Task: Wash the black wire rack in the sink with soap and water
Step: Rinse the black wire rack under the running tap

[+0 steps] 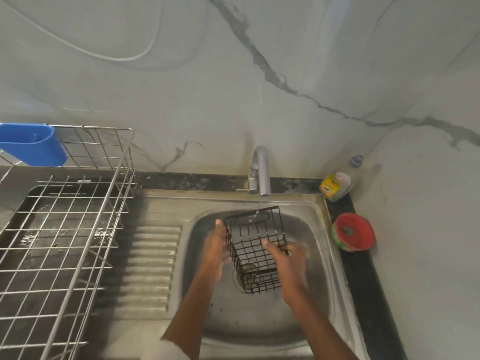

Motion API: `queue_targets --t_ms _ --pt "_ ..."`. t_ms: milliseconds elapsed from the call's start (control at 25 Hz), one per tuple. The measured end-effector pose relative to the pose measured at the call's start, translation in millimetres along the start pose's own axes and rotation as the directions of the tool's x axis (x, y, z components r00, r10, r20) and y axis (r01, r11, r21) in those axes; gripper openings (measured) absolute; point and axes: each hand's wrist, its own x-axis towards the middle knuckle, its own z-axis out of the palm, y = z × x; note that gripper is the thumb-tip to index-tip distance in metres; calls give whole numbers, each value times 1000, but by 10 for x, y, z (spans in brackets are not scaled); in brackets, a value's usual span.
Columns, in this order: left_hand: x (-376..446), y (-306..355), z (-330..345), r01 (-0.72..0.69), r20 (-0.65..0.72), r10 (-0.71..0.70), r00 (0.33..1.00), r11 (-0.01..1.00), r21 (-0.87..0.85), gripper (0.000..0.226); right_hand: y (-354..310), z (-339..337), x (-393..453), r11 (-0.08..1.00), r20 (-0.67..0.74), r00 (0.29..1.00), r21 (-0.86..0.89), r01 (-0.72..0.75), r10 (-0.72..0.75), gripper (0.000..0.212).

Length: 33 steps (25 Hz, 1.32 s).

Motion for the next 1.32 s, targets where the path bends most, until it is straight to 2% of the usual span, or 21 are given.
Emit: queue_targets --t_ms 80,120,200,320,400,440,520,600,760,880,1000,1080,1120,1200,1320 --pt "-107 -106 -98 -25 9 26 1000 999 -39 72 -104 32 -73 1000 33 999 19 25 -26 51" --pt "-143 -121 -123 -67 28 68 997 997 -34 74 -125 18 -96 999 22 999 44 23 -24 50" --pt "-268 -38 -122 -183 136 177 975 983 30 77 -79 -28 -114 989 -36 999 145 -17 22 66" --pt "-530 179 64 -332 335 233 913 901 278 65 375 -122 101 946 -80 987 305 -108 139 92" --pt "-646 267 195 -431 417 268 869 823 369 79 278 -156 23 934 -91 980 329 -140 179 93" --pt "-625 276 220 -449 413 290 863 815 367 83 180 -178 -36 943 -90 984 310 -121 156 86" --pt "-549 285 162 -444 327 343 881 837 319 85 -67 -166 -162 973 -28 999 231 -20 27 64" --pt "-504 298 41 -431 254 363 897 847 312 82 -281 -163 -303 989 20 997 128 72 -75 55" --pt "-462 356 -29 -448 225 391 892 829 336 76 -364 -229 -416 992 111 989 82 93 -102 48" --pt "-432 412 57 -445 205 396 895 830 337 81 -470 -453 -454 985 169 985 174 -12 -18 39" --pt "-389 531 120 -452 285 367 885 825 340 80 -606 -686 -386 977 108 987 189 98 -120 63" --pt "-298 621 135 -455 342 345 874 830 323 86 -700 -773 -329 964 132 974 219 150 -182 70" --pt "-240 662 134 -457 371 338 865 836 303 90 -746 -799 -301 960 141 973 241 143 -180 66" --pt "-156 703 109 -455 422 316 850 845 283 94 -847 -838 -266 954 159 972 272 125 -173 44" --pt "-158 763 138 -411 484 263 835 882 230 87 -918 -840 -172 975 193 963 156 157 -186 24"
